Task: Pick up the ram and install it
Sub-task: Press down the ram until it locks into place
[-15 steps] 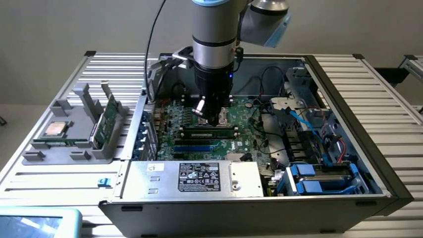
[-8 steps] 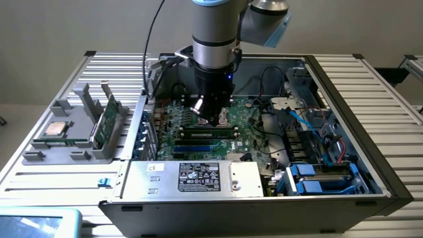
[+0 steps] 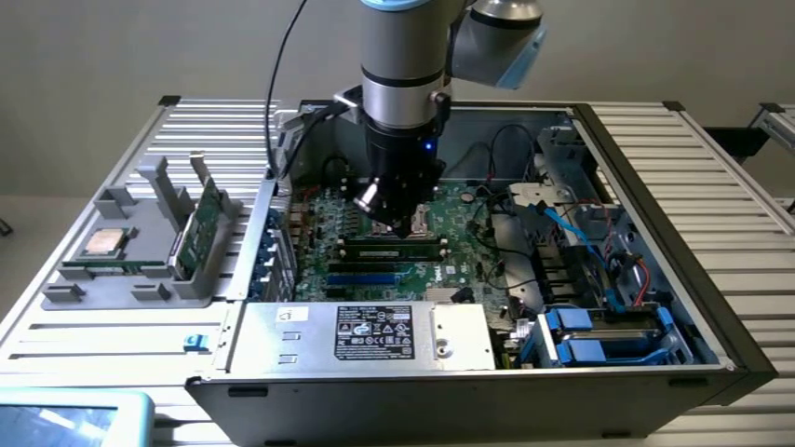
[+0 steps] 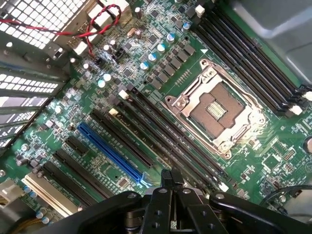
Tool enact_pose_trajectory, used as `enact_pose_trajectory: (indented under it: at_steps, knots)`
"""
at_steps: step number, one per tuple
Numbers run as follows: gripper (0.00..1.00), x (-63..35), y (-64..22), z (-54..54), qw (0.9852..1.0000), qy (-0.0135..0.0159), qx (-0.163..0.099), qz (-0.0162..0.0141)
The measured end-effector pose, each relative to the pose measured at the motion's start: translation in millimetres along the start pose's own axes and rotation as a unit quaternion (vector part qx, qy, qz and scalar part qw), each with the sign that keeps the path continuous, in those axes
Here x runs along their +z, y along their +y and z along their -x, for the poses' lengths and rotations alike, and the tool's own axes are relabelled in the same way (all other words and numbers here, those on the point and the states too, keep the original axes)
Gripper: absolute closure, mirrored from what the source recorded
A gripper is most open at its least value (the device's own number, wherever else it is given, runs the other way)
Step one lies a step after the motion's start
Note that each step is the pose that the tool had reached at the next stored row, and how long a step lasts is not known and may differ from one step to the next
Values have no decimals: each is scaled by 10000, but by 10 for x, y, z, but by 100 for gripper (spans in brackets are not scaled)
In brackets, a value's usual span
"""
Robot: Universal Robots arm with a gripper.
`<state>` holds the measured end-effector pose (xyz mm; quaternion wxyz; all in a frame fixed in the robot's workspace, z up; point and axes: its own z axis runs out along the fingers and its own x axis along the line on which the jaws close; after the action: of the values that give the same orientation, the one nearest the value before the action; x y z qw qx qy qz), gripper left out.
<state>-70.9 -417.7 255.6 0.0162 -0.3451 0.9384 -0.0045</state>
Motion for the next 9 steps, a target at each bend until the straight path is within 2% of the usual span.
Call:
enact_pose_trajectory:
  at_steps: [4, 9]
  knots:
    - [91, 0, 0, 0, 9996, 6, 296, -8]
    - [91, 0, 0, 0, 9979, 13, 654, -18]
